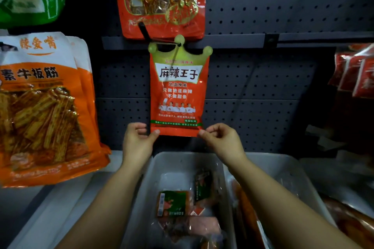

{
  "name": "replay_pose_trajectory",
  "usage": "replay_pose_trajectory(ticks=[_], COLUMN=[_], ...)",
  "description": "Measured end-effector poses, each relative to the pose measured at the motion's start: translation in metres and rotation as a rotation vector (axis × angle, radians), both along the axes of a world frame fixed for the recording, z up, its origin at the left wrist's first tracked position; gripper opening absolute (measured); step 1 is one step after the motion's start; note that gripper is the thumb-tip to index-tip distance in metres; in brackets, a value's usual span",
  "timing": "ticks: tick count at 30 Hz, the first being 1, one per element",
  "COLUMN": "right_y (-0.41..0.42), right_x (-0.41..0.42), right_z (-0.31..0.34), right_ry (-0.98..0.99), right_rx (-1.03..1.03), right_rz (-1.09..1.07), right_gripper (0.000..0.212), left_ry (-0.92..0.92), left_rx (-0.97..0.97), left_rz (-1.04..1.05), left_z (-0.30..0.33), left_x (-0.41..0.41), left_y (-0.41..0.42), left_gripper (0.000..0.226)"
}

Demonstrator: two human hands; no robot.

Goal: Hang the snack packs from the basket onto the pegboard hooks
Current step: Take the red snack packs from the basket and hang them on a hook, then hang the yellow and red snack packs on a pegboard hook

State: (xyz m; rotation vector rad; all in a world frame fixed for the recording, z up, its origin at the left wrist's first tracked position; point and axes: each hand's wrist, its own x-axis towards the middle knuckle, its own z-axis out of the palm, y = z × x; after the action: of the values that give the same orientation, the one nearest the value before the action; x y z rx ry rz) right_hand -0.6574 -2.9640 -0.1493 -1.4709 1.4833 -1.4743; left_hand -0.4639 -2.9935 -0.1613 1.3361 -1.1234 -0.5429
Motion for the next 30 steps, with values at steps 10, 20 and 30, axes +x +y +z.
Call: replay_pose_trajectory(ticks=[10, 20, 30], right_y=[0.166, 0.430, 0.536], right_x=[-0.128, -0.325, -0.422], right_z=[-0.037, -0.157, -0.326], right_ry=[0.021, 0.009, 0.471], right_rx=[-0.054, 0.337, 0.979], right_rz=[-0.046, -0.486, -0.583], right_gripper=[0.012, 0.014, 0.049], left_ry=[-0.078, -0.156, -0.619], left_rx=[-0.105, 0.107, 0.395], left_rz=[-0.627, -1.280, -1.548], left_z=[-0.021, -0.130, -0.309], left_x=[-0.125, -0.334, -0.453], left_y=[0.157, 0.302, 0.362], left_gripper=[0.017, 0.012, 0.018])
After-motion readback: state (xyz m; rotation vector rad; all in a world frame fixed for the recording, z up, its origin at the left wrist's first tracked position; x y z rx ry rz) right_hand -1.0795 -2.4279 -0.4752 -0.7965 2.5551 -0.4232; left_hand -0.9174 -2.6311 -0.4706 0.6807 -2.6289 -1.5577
